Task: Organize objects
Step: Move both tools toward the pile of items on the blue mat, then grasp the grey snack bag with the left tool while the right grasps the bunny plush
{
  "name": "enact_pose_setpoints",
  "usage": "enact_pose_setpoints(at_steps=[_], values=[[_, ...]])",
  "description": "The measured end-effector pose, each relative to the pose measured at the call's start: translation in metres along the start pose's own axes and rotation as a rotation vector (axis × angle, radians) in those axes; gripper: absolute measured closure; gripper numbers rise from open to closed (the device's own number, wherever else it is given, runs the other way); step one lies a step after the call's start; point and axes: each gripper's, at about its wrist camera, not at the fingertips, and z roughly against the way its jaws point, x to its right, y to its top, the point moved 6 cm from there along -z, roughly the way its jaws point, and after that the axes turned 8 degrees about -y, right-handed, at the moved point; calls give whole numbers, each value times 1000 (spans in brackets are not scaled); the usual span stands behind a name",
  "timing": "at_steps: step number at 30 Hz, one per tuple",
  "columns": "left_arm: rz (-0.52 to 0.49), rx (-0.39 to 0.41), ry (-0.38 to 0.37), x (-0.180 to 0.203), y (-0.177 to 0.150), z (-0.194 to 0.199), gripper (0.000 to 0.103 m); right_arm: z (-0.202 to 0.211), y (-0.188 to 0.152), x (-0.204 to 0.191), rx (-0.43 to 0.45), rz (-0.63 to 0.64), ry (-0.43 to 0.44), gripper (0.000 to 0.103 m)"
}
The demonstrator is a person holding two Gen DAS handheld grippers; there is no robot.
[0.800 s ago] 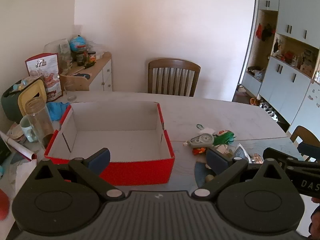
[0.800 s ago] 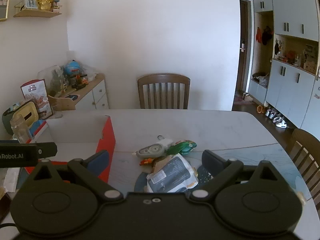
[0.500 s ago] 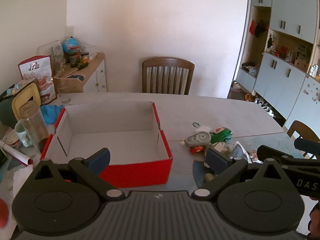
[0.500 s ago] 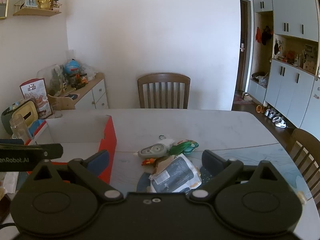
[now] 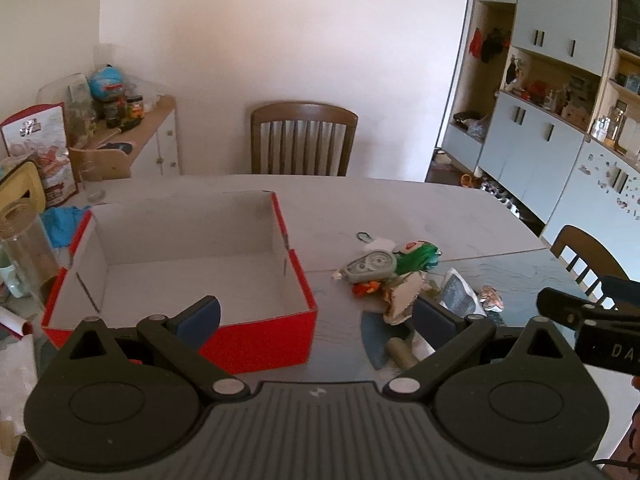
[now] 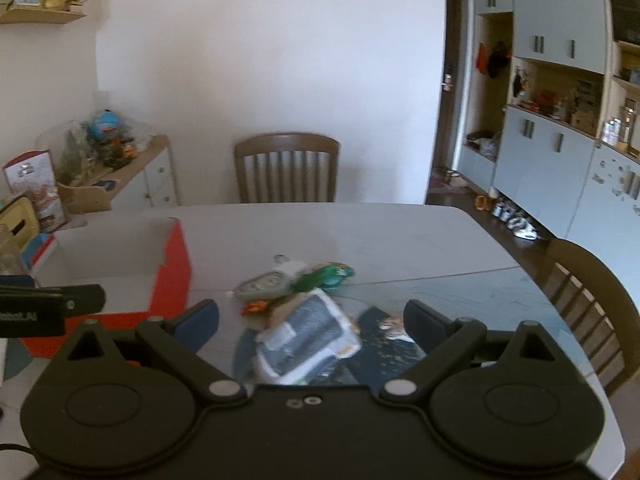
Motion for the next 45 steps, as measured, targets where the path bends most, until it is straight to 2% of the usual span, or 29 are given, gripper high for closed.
enact_pose_setpoints(at_steps=[8,17,23,34,42,45], values=[[-7,-6,-3,24,1,-19,0,-21,0,43,-5,-16,-45,5],[-80,-52,-15,76,-9,-57,0,-63,1,86,-21,41,-17,7],[-115,-83,-50,106,-16,-92,0,-97,-1,105,-52,88,30,10],[-204,-152,-35,127,-32,-158,0,-166,-32,115,-159,177,137,13],[-256,-244,-63,138,-45,-195,0,-192,-47,106,-191,231,205,15],[-287,-261,-46,142,-51,-203,0,-203,-51,104,-202,230,218,15]])
